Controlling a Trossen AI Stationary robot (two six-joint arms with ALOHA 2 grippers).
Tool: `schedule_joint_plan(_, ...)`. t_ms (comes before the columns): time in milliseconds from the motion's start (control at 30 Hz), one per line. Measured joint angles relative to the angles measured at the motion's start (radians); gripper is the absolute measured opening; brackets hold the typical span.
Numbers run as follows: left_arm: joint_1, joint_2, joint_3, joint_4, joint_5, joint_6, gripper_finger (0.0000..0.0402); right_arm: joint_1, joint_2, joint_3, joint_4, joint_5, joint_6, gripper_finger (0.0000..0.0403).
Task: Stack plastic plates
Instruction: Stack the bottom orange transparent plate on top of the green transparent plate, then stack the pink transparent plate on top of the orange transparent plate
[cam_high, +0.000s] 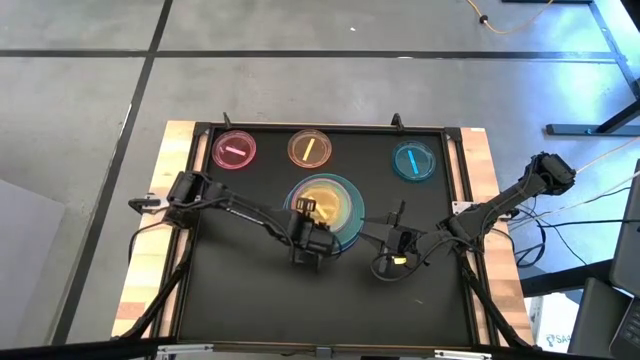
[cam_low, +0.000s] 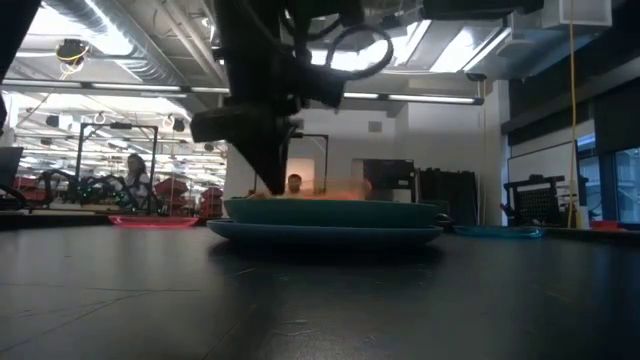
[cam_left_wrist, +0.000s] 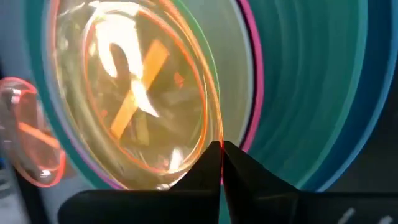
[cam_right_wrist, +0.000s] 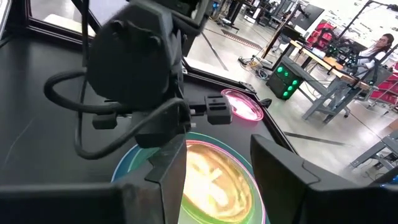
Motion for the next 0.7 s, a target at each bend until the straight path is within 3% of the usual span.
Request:
schedule_joint_plan(167, 0.020, 0.000, -0.008, 0.034, 0.058, -0.009, 0.0011, 0.000, 0.000, 0.000, 0.000, 0.000, 0.000, 0.0170)
schedule_joint_plan(467, 0.026, -0.006, -0.008, 0.021, 0.106, -0.026, 0.0091, 0.000, 0.000, 0.000, -0.001, 0.000, 0.000, 0.0170)
schedule_joint_plan(700, 0.014, -0.125, -0.014, -0.019, 0.056, -0.088, 0.0101, 0.000, 0.000, 0.000, -0.016, 0.000, 0.023, 0.0170)
